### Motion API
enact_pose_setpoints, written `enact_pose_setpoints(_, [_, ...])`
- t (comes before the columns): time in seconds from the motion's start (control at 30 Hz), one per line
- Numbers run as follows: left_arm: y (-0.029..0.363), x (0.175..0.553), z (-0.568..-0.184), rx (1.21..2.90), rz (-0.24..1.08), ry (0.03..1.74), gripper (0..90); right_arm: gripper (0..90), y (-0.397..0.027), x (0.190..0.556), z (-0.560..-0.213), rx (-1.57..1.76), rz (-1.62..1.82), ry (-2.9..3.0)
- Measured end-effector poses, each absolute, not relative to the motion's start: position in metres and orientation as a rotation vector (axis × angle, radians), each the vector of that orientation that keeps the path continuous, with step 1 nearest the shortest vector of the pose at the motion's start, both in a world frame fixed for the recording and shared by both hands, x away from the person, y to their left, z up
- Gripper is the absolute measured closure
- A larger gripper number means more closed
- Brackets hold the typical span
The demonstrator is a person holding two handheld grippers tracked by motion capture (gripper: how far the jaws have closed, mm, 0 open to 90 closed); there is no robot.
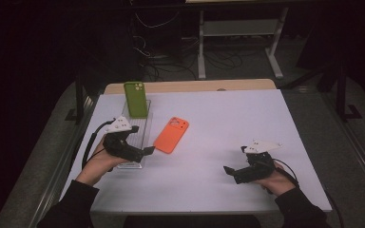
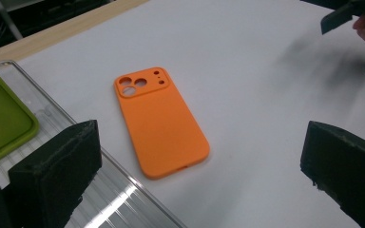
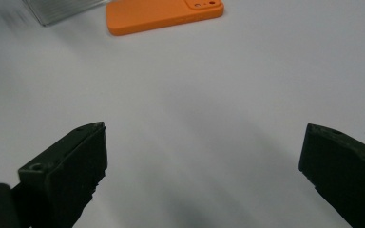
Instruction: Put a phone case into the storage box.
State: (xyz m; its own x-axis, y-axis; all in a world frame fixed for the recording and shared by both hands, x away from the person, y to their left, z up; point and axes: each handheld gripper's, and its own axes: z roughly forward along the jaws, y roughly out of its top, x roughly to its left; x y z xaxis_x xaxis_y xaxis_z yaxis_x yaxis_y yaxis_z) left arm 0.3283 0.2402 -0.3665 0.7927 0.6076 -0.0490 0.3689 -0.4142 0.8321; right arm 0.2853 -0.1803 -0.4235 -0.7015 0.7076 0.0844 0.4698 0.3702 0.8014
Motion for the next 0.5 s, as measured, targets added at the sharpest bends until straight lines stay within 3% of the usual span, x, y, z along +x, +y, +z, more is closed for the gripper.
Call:
enact_pose_setpoints(0.3, [0.247,0.326,-0.369,2.048,0.317,0.713,0.0,7.8,-0.165,0.299,-0.41,1.036,1.226,2.427])
enact_pose_setpoints(0.5, [0.244,0.329,-0.373,2.052,0.304,0.716,0.0,25.1,-0.145,0.315,-0.403,1.05,1.245,2.485])
